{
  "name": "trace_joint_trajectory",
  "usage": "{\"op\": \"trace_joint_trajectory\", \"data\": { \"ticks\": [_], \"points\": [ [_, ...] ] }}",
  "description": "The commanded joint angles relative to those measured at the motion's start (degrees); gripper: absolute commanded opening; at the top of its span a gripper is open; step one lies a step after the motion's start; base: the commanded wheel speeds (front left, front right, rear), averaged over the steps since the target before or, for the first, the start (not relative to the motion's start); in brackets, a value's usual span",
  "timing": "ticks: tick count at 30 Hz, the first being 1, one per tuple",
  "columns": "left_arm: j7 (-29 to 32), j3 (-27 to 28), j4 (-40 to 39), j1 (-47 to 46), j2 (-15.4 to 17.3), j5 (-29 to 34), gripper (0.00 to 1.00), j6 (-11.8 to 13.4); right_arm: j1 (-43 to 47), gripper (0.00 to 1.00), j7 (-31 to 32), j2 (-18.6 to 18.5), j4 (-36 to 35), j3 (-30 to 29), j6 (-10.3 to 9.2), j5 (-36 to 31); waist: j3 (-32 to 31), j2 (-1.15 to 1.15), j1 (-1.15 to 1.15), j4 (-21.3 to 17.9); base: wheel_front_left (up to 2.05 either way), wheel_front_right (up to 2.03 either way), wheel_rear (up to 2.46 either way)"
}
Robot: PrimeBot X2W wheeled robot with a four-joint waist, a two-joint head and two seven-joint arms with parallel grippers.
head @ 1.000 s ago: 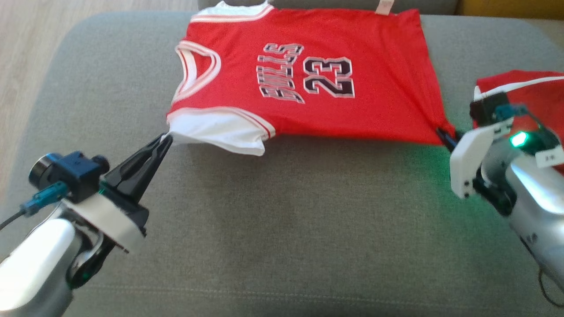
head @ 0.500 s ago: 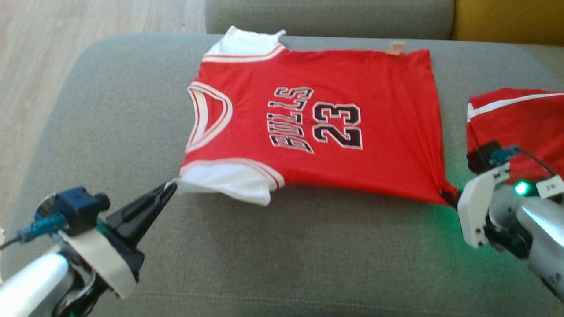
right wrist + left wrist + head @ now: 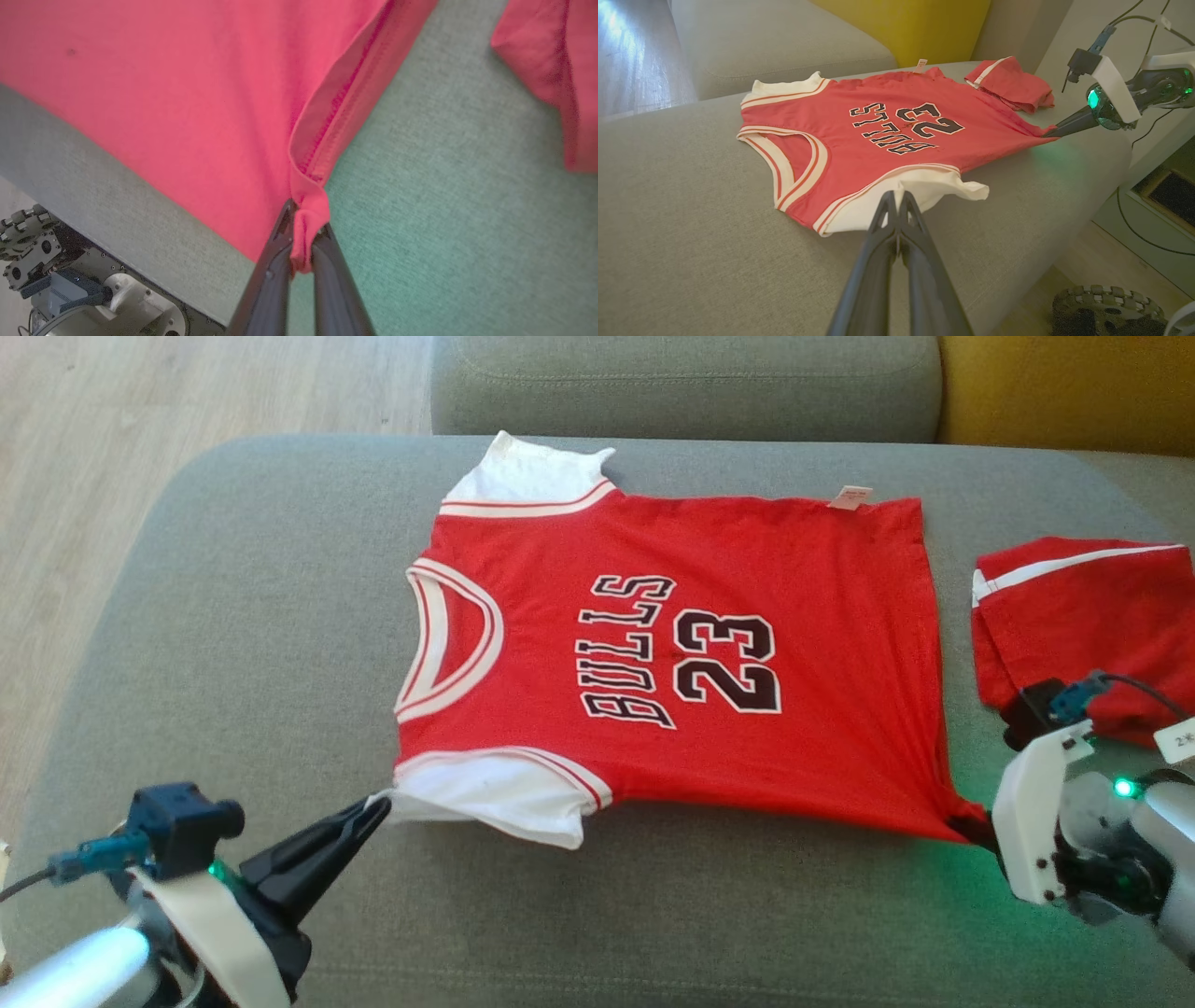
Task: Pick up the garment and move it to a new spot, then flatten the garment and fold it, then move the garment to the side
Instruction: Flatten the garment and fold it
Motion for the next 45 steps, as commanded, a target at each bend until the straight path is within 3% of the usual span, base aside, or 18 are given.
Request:
{"op": "trace_joint_trajectory", "data": {
  "ticks": [1,13,19,28,45],
  "points": [
    [-0.3,2.4,-1.1,-2.8,3.1,-0.4,0.0,0.1,0.6,0.0,0.5,-2.7,-1.0,-0.5,-0.05,0.4,-0.1,0.0,0.01,0.0,0.0,0.0,0.0],
    [-0.3,-1.2,-3.0,-3.5,4.9,-3.2,0.0,0.1,5.2,0.0,9.7,-6.2,-5.0,-3.0,-0.05,3.1,-1.4,0.0,0.01,0.0,0.0,0.0,0.0],
    [-0.3,-3.6,-5.5,-4.3,6.1,-6.0,0.0,0.1,6.4,0.0,10.7,-6.4,-6.8,-5.8,-0.05,1.3,-1.4,0.0,0.01,-0.1,0.0,0.0,0.0],
    [-0.3,0.1,-5.8,-8.3,6.2,-4.4,0.0,0.1,4.8,0.0,6.0,-3.5,-7.8,-11.4,-0.05,-5.3,1.1,0.0,0.01,-0.3,0.0,0.0,0.0],
    [-0.3,3.1,0.5,-16.6,1.2,0.5,0.0,0.1,-2.9,0.0,0.8,4.1,-3.1,-16.4,-0.05,-14.7,7.0,0.0,0.01,-2.8,0.0,0.0,0.0]
  ]
}}
